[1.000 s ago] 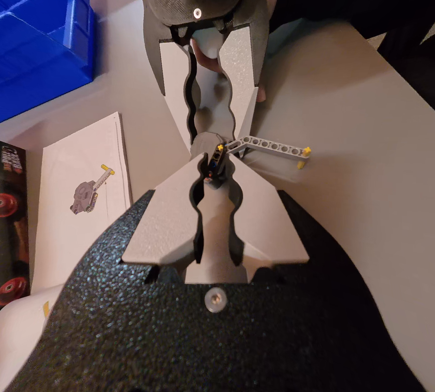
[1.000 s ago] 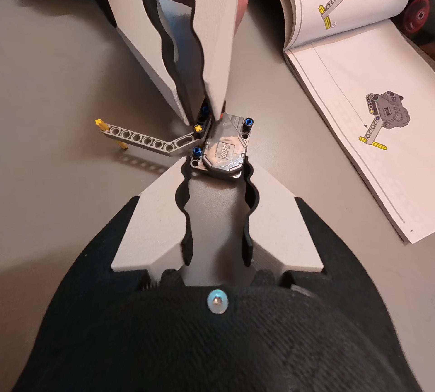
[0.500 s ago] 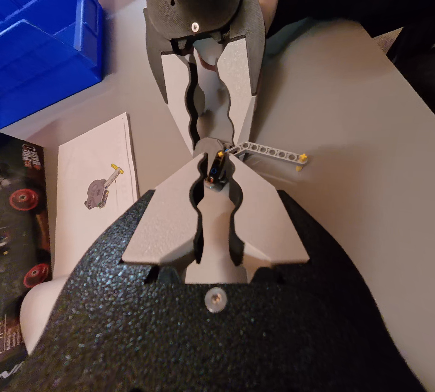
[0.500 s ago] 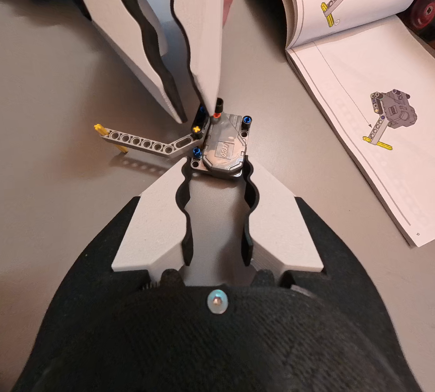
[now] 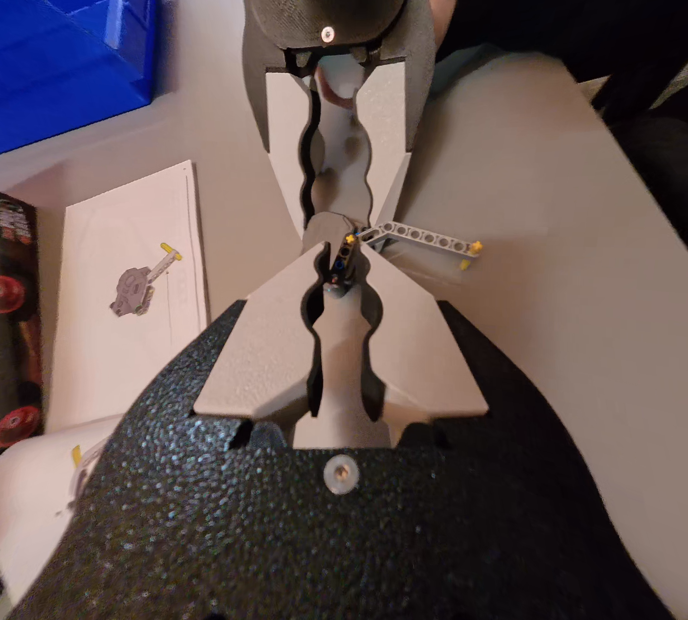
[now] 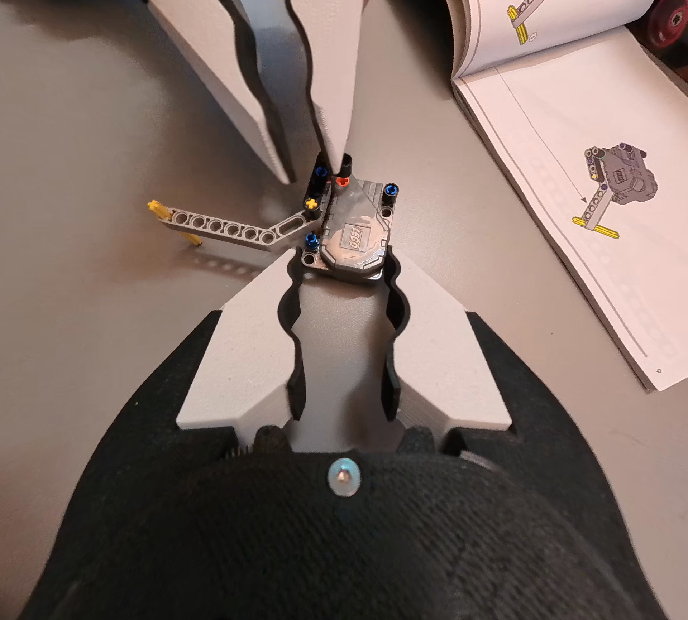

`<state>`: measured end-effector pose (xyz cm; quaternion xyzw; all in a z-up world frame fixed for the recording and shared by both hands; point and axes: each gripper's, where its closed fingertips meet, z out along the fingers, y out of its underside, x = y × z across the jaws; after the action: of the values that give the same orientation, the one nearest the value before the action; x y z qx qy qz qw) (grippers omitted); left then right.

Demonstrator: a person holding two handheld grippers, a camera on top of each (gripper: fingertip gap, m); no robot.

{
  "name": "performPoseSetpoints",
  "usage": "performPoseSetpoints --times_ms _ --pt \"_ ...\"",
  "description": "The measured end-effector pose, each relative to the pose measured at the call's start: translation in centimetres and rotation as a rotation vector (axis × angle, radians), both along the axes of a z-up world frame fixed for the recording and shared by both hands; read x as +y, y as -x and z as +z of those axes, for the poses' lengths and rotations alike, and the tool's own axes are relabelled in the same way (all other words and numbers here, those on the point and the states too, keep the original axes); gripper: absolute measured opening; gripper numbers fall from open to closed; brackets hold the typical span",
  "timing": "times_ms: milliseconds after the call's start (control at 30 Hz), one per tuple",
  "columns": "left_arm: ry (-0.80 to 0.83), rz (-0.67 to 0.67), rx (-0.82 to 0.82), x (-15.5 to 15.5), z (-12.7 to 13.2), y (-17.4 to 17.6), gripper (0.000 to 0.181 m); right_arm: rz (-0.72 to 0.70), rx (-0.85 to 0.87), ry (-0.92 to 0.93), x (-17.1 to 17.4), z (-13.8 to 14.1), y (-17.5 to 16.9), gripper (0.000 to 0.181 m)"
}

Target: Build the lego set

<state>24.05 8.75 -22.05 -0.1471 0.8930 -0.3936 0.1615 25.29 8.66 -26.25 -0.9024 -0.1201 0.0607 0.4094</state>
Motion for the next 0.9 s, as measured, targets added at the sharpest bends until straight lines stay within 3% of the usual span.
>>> performPoseSetpoints --times_ms 167,433,667,900 --pt "-0.046 -0.055 0.014 -0.1 -0.5 0.0 0.017 0.002 -0.009 -0.003 0.0 0.0 0.0 0.042" --pt "-0.091 -0.104 0.047 -0.3 -0.8 -0.1 0.004 0.002 -0.016 -0.005 0.0 0.0 0.0 0.043" --pt "-0.061 -0.091 0.083 -0.3 -0.8 -0.2 0.004 0.007 -0.022 -0.007 0.1 0.0 0.0 0.042" --pt "0.085 0.014 0.229 0.4 -0.3 -1.5 0.004 -0.030 0.167 0.022 0.7 0.4 -0.9 0.042"
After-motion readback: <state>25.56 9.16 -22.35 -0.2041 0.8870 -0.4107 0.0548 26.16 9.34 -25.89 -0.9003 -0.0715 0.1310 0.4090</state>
